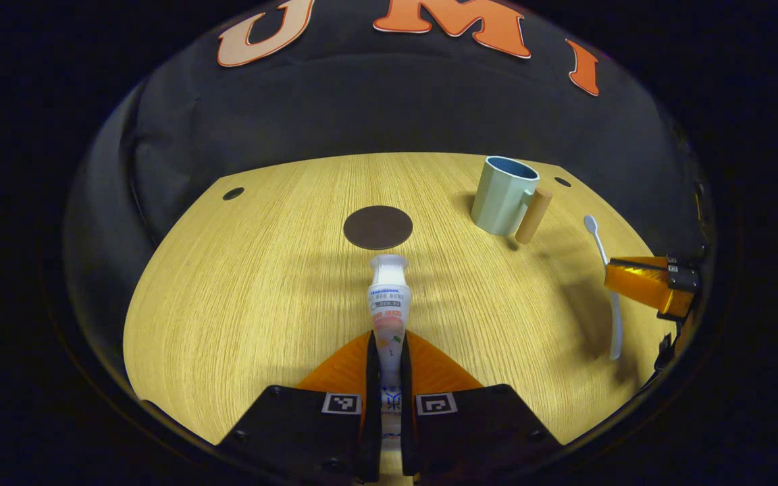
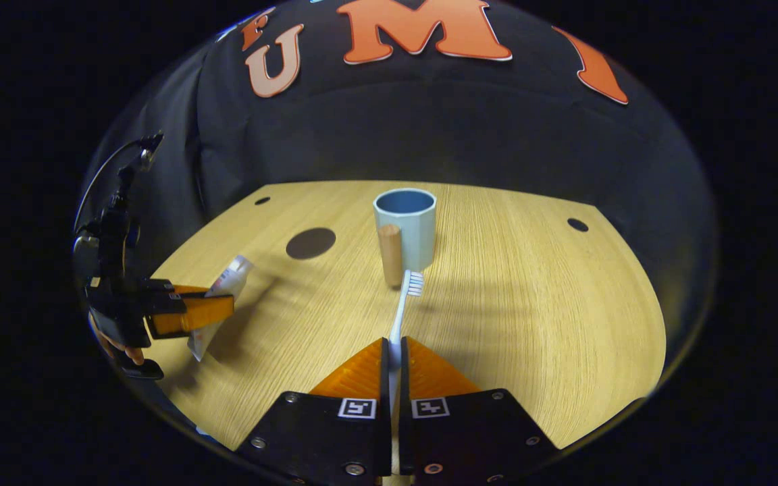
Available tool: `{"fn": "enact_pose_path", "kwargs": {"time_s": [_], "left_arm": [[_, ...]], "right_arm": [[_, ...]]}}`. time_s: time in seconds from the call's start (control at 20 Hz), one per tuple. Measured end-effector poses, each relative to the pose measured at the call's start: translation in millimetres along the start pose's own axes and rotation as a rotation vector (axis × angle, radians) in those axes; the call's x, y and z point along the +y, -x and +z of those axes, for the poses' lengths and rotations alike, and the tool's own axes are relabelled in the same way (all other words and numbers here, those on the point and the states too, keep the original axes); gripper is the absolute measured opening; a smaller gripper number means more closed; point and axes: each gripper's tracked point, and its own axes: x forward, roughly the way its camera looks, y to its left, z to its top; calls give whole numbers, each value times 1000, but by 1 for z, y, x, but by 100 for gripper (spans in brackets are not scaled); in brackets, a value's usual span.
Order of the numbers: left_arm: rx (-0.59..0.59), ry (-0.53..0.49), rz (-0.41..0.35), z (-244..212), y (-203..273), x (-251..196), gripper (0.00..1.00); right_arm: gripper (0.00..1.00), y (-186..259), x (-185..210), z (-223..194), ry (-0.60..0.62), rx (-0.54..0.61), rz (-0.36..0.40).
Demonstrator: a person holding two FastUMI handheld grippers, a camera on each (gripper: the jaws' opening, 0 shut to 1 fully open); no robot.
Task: Put the toothbrush and toothpaste on the desktop into the cup, then pick up the cup and place it on the coaster on the desktop.
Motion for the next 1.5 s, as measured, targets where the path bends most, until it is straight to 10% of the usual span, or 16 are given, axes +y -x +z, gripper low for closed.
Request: {"fn": "enact_pose_path", "kwargs": {"time_s": [0.7,1.5], "left_arm": [[-121,-25,9,74,9,1,16],[-199,-73,69,103,-14,29,16]], "right_arm": [[5,8,-13,148,14,-486,-44],[5,-62,-19,235,-38,-682,-8]]}}
